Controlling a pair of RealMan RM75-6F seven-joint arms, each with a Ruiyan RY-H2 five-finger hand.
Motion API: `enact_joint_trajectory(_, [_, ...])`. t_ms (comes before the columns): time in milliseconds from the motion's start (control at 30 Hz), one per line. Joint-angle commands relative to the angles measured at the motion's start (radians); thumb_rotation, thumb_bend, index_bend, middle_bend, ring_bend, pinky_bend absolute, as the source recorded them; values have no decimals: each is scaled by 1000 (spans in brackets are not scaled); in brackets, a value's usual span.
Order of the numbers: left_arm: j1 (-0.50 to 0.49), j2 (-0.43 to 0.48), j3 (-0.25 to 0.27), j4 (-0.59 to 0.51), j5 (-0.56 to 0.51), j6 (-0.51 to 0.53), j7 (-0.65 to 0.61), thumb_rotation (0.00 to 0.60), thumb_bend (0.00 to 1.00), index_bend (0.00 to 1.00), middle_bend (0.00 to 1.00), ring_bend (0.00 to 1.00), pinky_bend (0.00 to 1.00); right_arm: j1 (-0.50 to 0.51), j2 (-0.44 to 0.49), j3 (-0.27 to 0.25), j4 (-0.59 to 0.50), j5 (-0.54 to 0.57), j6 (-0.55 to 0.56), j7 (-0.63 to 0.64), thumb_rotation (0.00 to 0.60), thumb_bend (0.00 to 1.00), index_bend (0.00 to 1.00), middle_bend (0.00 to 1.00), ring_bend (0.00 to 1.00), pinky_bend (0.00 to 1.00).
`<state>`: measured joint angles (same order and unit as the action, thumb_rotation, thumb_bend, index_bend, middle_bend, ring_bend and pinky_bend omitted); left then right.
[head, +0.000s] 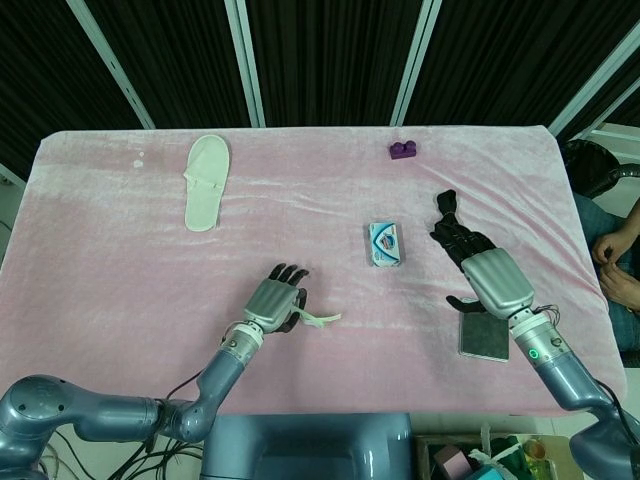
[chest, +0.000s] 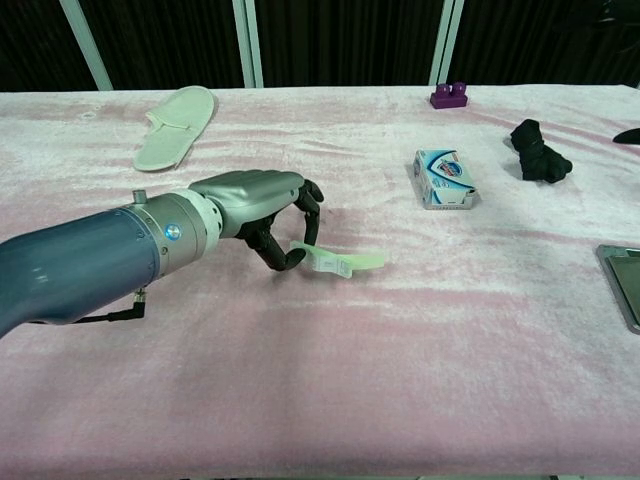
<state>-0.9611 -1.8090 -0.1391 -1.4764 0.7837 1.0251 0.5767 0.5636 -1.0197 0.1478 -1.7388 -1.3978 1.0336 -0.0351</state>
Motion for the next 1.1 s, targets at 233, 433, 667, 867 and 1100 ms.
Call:
enact_joint_trajectory(233, [48, -8, -2, 78, 211, 119, -87, 600, 500, 566, 100, 0, 0, 71, 18, 32, -48, 62, -129, 63, 600, 191, 1, 0, 0, 127])
enact_joint_trajectory(433, [41, -8, -31, 119, 262, 123, -97, 600, 500, 567, 102, 0, 0, 126, 38, 60, -82, 107, -222, 114, 600, 191, 50, 0, 0, 127])
enact_joint_trajectory(667, [25, -8, -70, 130, 289, 121, -88, 600, 497, 567, 102, 0, 0, 210, 40, 83, -101, 213, -371, 154, 600, 190, 89, 0, 0, 127])
enact_joint_trajectory(867, [20, -4, -88, 119, 290, 106, -74, 600, 497, 568, 103, 0, 0, 289, -21, 86, -77, 321, -418, 86, 600, 191, 125, 0, 0, 128])
enact_joint_trajectory(1100, [21, -11, -105, 118, 292, 96, -68, 600, 497, 573, 109, 0, 0, 360, -108, 66, -52, 414, -397, -15, 600, 211, 170, 0, 0, 127])
